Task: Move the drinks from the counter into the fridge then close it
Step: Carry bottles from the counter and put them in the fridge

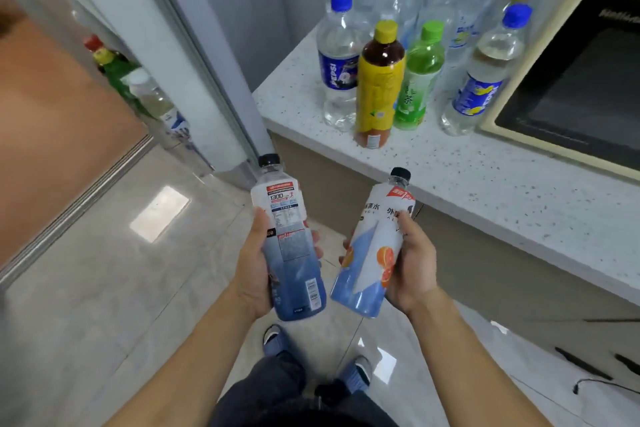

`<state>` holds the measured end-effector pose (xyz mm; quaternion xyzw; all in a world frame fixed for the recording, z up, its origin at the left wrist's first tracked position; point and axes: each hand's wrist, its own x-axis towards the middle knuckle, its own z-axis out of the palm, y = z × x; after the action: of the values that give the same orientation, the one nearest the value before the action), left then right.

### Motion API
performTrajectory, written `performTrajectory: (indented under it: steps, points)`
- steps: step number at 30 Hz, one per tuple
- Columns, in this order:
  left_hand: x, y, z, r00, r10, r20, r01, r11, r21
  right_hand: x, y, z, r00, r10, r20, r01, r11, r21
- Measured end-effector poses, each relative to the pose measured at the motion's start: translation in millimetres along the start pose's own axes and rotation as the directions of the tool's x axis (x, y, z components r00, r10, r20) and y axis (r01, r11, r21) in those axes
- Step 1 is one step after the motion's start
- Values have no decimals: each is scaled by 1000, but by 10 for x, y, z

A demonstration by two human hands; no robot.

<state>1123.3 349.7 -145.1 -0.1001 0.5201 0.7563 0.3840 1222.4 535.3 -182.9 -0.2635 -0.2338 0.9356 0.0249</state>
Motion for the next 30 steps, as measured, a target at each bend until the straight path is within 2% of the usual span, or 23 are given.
performTrajectory:
  steps: [4,10,14,18,22,26,30]
  points:
    - [-196,67,-432,997,-10,-77,3,995,-96,114,348,267,993,112,38,-108,990,-94]
    - [-494,314,-1199,984,-63,-164,26,975,-219,253,980,800,963,270,-18,-266,934,-238]
    - [-756,525,-1825,982,-30,-188,-24,960,-278,356,1542,1222,952,307,-12,-297,912,-283]
    - [-1057,750,-2509,978,-1,-209,-74,933,-351,458,2140,1714,928,370,43,-318,847,-425]
    - [-1301,998,-3149,973,74,-218,-141,940,-311,561,2763,2222,916,396,68,-275,742,-612]
    - [-1503,1207,-3668,971,138,-194,-187,948,-258,672,3279,2654,893,437,111,-232,657,-717]
    - [-1565,1316,-4070,928,184,-324,-254,948,-191,849,3646,2940,875,468,120,-228,618,-752]
